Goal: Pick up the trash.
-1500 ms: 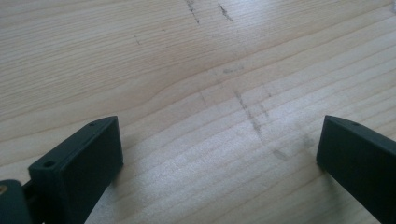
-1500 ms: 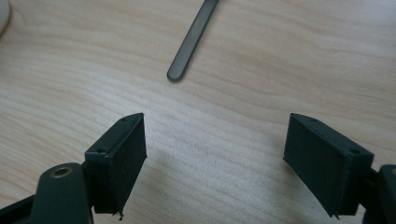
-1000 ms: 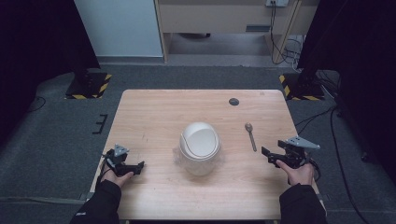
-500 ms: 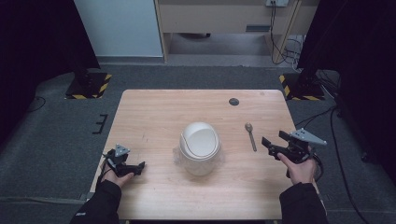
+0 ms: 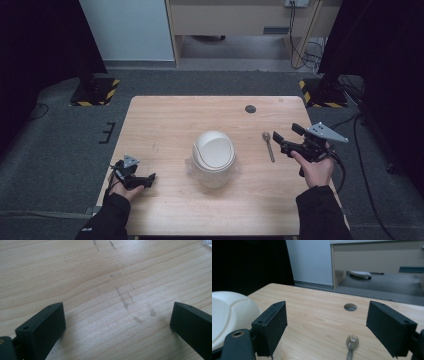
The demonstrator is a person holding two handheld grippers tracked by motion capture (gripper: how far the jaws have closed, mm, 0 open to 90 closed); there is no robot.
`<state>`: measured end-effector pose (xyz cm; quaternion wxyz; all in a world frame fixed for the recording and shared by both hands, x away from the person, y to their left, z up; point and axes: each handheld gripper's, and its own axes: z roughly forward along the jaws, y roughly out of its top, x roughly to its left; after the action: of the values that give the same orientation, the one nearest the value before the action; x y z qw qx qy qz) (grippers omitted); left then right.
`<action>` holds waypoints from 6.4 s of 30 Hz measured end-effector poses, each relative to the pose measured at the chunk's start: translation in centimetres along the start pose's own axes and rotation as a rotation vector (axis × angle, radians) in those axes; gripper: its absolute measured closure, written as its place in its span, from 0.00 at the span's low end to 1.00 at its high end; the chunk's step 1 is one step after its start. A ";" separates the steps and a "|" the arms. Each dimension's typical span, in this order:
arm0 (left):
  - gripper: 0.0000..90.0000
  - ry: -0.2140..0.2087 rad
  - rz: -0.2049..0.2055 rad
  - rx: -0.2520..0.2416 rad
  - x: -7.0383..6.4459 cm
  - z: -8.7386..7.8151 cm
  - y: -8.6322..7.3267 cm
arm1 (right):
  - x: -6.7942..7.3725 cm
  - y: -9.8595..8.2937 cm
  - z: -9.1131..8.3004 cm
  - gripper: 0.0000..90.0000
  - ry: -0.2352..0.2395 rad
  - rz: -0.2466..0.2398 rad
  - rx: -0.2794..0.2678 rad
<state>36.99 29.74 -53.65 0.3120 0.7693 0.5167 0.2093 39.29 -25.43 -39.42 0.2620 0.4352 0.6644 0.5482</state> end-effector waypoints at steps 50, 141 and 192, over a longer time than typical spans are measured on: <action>0.00 0.000 0.001 0.001 -0.2 0.0 0.0 | 11.7 -4.0 8.6 0.18 0.260 -0.164 0.223; 0.00 -0.016 0.016 0.000 -0.1 0.1 0.1 | -4.2 -9.5 10.9 0.53 -0.217 -0.044 0.481; 0.21 -0.112 -0.063 -0.303 -2.5 -5.2 3.6 | 0.8 -2.0 -0.8 0.89 0.037 0.003 -0.012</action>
<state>35.10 27.79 -47.37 0.4592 0.7074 0.4848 0.2317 37.65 -25.14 -41.03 0.2515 0.4242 0.6653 0.5606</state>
